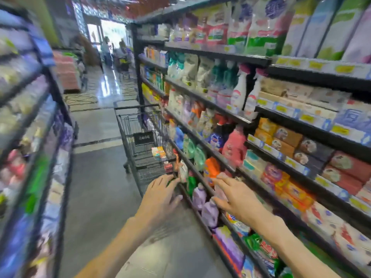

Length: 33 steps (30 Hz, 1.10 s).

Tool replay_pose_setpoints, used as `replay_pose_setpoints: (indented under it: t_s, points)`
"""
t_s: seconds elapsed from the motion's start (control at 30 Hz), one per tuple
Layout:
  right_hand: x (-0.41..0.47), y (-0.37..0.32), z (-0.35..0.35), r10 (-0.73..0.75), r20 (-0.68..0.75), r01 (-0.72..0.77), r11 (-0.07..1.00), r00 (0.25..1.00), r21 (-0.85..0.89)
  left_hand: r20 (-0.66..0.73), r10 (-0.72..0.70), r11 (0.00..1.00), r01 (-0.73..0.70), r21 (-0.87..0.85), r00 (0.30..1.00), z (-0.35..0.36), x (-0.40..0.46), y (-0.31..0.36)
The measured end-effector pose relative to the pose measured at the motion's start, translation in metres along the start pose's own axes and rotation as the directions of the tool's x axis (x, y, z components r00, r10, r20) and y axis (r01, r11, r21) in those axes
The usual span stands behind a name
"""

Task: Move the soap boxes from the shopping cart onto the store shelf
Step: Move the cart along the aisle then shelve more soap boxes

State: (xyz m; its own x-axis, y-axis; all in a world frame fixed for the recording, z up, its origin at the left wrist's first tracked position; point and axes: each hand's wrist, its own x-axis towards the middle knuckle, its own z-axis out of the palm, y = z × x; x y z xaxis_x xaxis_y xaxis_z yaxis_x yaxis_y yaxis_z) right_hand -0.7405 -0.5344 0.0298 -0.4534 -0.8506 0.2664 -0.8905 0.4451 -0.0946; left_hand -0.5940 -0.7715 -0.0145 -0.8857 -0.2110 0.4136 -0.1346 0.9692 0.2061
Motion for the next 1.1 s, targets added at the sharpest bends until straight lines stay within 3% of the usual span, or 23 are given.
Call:
replay_pose_setpoints:
  t_s: [0.17,0.4,0.87,1.1]
  points:
    - [0.115,-0.076,0.051,-0.144,0.051,0.142,0.989,0.988,0.05,-0.01,-0.133,0.989,0.134,0.055,0.991,-0.029,-0.028,-0.118]
    - [0.273,-0.13,0.124,-0.3,0.102,0.286,0.949,0.948,0.134,-0.031,-0.292,0.945,0.294,0.141,0.956,-0.036,-0.016,-0.256]
    - [0.63,-0.163,0.213,-0.461,0.114,0.434,0.879,0.88,0.198,-0.074,-0.493,0.835,0.495,0.242,0.867,-0.038,0.139,-0.51]
    - [0.776,-0.17,0.264,-0.468,0.13,0.448,0.88,0.874,0.157,-0.052,-0.478,0.84,0.474,0.264,0.877,-0.023,0.224,-0.642]
